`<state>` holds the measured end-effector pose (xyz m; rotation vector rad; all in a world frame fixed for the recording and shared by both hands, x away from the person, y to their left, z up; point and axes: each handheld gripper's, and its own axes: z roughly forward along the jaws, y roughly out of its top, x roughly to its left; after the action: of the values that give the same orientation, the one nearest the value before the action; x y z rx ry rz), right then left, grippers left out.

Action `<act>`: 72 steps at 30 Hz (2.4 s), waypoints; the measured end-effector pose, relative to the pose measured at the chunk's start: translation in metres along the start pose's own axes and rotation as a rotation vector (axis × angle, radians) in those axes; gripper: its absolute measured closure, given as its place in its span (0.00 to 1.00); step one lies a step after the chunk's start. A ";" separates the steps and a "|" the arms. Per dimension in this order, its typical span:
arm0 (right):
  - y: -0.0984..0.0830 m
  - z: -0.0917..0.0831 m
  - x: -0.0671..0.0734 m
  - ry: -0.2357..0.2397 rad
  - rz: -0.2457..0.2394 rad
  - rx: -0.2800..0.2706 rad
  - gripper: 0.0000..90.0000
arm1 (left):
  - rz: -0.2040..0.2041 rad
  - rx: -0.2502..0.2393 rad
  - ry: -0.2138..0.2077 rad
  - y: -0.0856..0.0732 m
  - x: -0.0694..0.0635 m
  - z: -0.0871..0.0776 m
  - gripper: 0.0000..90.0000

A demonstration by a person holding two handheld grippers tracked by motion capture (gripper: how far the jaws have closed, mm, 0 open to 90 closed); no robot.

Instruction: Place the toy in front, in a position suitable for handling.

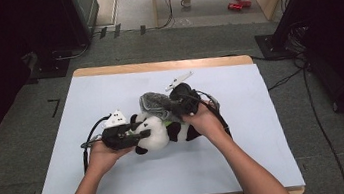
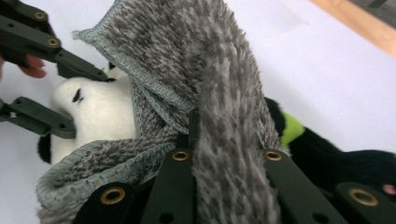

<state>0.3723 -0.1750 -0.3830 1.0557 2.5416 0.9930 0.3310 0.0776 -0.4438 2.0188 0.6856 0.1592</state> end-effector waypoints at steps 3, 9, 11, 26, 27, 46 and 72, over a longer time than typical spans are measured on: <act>0.001 -0.002 -0.004 -0.016 0.003 -0.008 0.93 | -0.004 -0.001 0.001 0.000 0.000 0.000 0.63; -0.003 -0.020 -0.032 -0.072 0.101 -0.056 0.93 | -0.008 -0.007 -0.009 -0.001 0.001 0.000 0.63; -0.003 -0.028 -0.040 -0.075 0.139 -0.085 0.93 | -0.008 -0.007 -0.009 -0.001 0.001 0.000 0.63; 0.007 -0.093 -0.058 -0.053 0.242 -0.312 0.93 | -0.016 -0.009 -0.005 -0.002 0.002 0.000 0.62; 0.005 -0.091 -0.059 -0.055 0.240 -0.304 0.93 | -0.018 -0.011 -0.006 -0.002 0.003 0.000 0.62; -0.024 -0.034 -0.046 -0.019 0.141 -0.127 0.40 | -0.031 -0.009 -0.003 -0.002 0.003 0.000 0.62; -0.026 -0.062 -0.068 0.005 0.308 -0.220 0.90 | -0.027 -0.008 -0.004 -0.002 0.004 0.000 0.62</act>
<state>0.3803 -0.2668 -0.3575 1.4015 2.2486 1.3173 0.3331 0.0806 -0.4460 2.0012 0.7081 0.1414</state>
